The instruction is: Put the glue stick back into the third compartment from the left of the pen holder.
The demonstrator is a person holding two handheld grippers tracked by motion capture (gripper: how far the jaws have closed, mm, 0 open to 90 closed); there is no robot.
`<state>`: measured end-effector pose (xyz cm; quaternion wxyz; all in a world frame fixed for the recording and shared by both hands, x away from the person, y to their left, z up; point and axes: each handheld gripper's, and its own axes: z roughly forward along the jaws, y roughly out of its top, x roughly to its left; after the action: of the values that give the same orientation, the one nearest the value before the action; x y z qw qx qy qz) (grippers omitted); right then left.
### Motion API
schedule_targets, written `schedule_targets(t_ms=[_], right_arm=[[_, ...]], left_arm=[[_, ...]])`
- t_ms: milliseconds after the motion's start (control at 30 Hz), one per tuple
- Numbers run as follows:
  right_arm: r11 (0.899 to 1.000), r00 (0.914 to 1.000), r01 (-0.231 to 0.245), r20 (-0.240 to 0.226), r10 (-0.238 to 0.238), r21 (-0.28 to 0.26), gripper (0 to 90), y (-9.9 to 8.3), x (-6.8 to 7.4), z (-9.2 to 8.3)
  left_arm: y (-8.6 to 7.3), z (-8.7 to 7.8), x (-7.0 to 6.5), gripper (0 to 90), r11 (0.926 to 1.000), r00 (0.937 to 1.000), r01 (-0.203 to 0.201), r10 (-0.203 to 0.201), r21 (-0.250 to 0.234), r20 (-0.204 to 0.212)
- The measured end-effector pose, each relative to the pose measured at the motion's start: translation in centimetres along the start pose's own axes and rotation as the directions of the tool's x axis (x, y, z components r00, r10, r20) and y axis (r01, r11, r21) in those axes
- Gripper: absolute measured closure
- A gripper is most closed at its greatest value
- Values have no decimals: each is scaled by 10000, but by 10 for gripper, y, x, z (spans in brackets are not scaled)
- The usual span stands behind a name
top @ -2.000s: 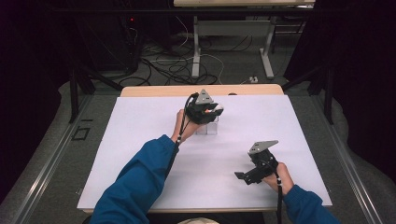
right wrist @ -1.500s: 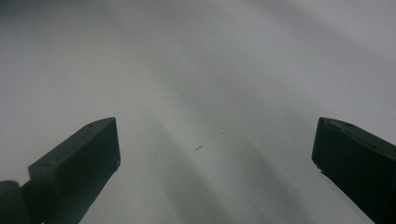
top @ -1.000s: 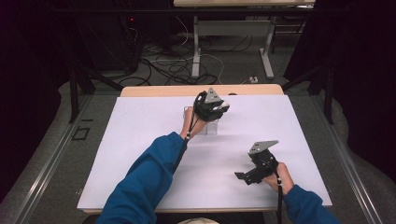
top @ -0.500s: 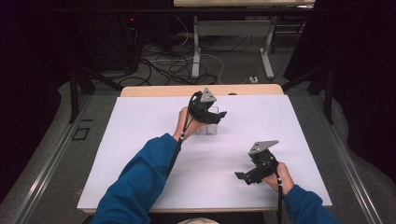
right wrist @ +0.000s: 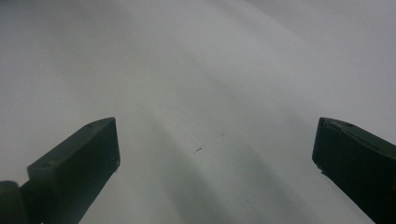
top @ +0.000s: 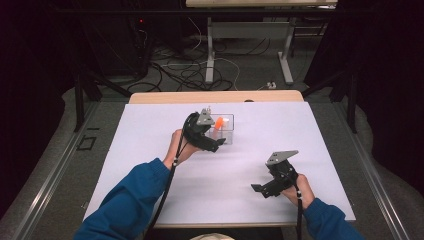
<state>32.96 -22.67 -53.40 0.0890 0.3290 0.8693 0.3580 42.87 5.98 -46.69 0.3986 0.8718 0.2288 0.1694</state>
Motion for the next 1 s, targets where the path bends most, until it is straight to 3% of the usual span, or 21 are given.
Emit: schedule_targets(t_ms=[133,367,533,1000], right_arm=[[9999,10000,54,19,-54,-157,0,0,0,1],[9997,10000,-56,50,58,-236,0,0,2,0],[9996,9998,164,124,-161,-214,0,0,3,-2],[9989,9994,342,115,-339,-326,0,0,6,-2]], left_arm=[[-16,-11,-1,102,9994,9998,101,-95,334,-192],[-42,-31,-8,34,9968,9965,634,-607,482,-568],[-60,-46,-14,0,9939,9949,762,-704,799,-727],[-115,-80,-25,0,9854,9817,1389,-1240,984,-1448]])
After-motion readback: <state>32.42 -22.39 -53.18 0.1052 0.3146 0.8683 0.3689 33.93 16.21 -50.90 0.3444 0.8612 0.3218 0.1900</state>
